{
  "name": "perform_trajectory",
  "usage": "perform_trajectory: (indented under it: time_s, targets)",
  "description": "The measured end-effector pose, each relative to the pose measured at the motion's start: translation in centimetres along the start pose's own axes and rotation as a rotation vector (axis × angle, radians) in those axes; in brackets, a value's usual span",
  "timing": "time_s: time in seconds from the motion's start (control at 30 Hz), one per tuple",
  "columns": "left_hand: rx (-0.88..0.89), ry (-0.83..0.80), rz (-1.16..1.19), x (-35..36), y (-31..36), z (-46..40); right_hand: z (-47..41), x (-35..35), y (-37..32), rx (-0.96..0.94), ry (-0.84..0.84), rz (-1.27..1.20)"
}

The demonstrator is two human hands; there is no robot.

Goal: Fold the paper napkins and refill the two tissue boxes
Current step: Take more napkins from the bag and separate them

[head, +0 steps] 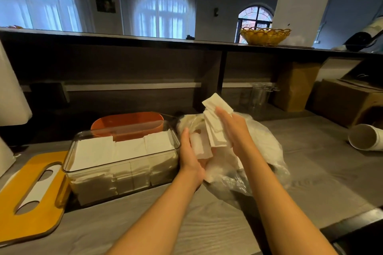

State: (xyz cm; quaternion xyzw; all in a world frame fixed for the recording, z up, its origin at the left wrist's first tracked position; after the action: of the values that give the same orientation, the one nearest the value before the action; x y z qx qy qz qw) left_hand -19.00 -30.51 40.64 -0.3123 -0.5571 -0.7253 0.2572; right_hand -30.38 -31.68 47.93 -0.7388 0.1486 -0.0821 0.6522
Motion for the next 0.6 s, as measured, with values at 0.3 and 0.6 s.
perform_trajectory:
  time_s: [0.3,0.6]
  targets:
    - [-0.042,0.008,-0.084,-0.5,-0.1,-0.2,0.5,-1.7,-0.4,-0.042,0.017,0.003]
    - [-0.1,-0.115,0.231,0.4,-0.4,0.7,1.3,-2.2,0.7,0.188,-0.163,-0.178]
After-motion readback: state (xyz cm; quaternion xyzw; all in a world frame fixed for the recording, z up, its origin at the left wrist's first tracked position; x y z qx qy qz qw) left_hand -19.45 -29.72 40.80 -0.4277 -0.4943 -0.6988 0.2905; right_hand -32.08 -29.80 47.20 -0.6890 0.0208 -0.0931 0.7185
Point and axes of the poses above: each hand's wrist, its own z-axis away from the middle knuckle, its own x-axis out of the palm, y = z × x, the point moved 6 cm from there along -z, towards the middle knuckle
